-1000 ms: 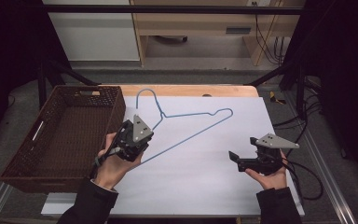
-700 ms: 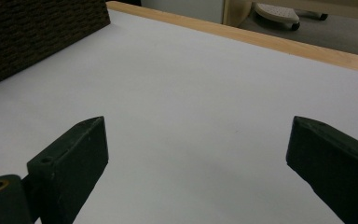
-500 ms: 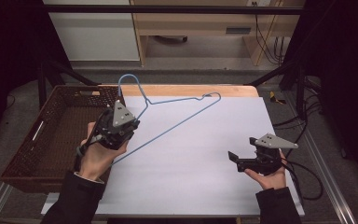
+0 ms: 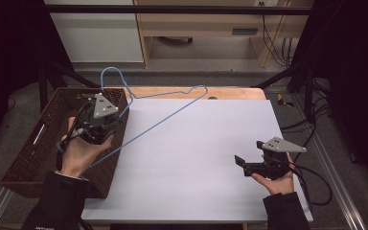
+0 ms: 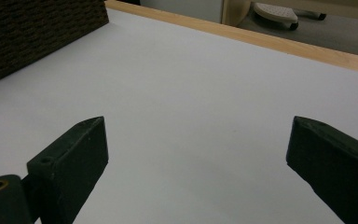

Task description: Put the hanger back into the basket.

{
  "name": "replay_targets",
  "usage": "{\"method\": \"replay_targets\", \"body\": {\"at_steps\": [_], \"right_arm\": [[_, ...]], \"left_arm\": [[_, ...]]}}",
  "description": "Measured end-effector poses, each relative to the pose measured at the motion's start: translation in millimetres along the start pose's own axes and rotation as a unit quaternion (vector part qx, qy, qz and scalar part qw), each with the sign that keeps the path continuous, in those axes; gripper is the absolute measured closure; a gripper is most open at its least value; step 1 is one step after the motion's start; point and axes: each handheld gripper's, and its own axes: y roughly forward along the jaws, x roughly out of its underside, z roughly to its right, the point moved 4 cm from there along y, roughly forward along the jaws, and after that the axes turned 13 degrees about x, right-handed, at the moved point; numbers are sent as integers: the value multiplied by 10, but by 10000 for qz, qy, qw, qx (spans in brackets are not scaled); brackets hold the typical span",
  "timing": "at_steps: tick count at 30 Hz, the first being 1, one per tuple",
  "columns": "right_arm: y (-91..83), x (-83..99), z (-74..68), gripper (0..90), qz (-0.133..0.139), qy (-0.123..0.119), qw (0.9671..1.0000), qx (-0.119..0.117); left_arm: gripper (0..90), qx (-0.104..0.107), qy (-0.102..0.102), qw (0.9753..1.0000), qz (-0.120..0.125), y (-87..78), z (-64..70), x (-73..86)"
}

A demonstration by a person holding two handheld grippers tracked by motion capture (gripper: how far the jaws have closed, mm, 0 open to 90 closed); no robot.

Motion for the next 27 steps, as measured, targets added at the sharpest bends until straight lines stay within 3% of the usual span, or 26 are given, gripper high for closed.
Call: {"method": "replay_targets", "body": {"at_steps": [9, 20, 27], "right_arm": [[0, 1, -4, 62, -10, 15, 10000, -13], [5, 3, -7, 62, -17, 2, 10000, -3], [9, 5, -8, 62, -18, -14, 10000, -1]], "left_arm": [[869, -217, -177, 9995, -110, -114, -297, 128], [869, -394, -432, 9982, -104, -229, -562, 270], [869, -646, -622, 9959, -117, -312, -771, 404]]}}
